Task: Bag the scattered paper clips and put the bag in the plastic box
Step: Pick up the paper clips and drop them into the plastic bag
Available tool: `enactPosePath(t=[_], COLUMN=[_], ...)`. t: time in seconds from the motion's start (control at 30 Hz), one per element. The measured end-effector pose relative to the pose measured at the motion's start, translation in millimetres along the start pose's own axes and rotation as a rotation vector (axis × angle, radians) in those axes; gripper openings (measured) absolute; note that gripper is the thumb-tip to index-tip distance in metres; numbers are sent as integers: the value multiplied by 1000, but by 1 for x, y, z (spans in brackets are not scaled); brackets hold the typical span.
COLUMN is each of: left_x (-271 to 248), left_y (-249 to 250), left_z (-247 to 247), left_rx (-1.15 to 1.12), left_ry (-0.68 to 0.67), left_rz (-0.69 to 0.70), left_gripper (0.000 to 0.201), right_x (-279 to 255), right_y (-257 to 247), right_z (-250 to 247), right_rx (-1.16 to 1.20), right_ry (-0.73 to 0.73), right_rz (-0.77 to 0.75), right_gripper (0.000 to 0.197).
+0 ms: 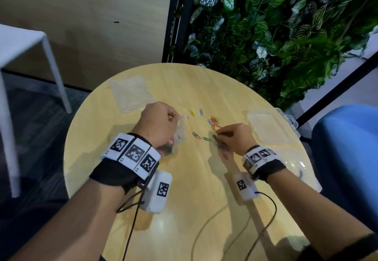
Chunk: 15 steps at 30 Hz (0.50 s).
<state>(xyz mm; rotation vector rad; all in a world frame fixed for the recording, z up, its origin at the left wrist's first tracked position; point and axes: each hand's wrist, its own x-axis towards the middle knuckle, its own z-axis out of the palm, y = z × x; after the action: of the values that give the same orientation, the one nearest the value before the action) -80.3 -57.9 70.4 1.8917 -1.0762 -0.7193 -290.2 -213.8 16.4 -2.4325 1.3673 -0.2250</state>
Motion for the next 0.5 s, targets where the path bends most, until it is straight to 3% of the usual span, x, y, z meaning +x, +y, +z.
enactPosePath(t=[0.07, 0.13, 0.23, 0.37, 0.5], left_x=[-1, 0, 1, 2, 1], left_y=[2, 4, 2, 0, 0], left_z=[6, 12, 16, 18, 22], left_rx=[15, 9, -25, -54, -66], left_ry=[-19, -38, -36, 8, 41], left_rz=[8, 13, -6, -25, -8], left_gripper=[21, 20, 17, 16, 17], right_x=[-9, -12, -8, -10, -23], right_y=[6, 11, 1, -40, -76], right_z=[-1, -1, -11, -27, -12], right_rx=[404, 835, 1187, 1618, 1679], right_ry=[57, -2, -193, -224, -413], right_rz=[239, 424, 447, 474, 504], right_gripper=[13, 17, 13, 13, 11])
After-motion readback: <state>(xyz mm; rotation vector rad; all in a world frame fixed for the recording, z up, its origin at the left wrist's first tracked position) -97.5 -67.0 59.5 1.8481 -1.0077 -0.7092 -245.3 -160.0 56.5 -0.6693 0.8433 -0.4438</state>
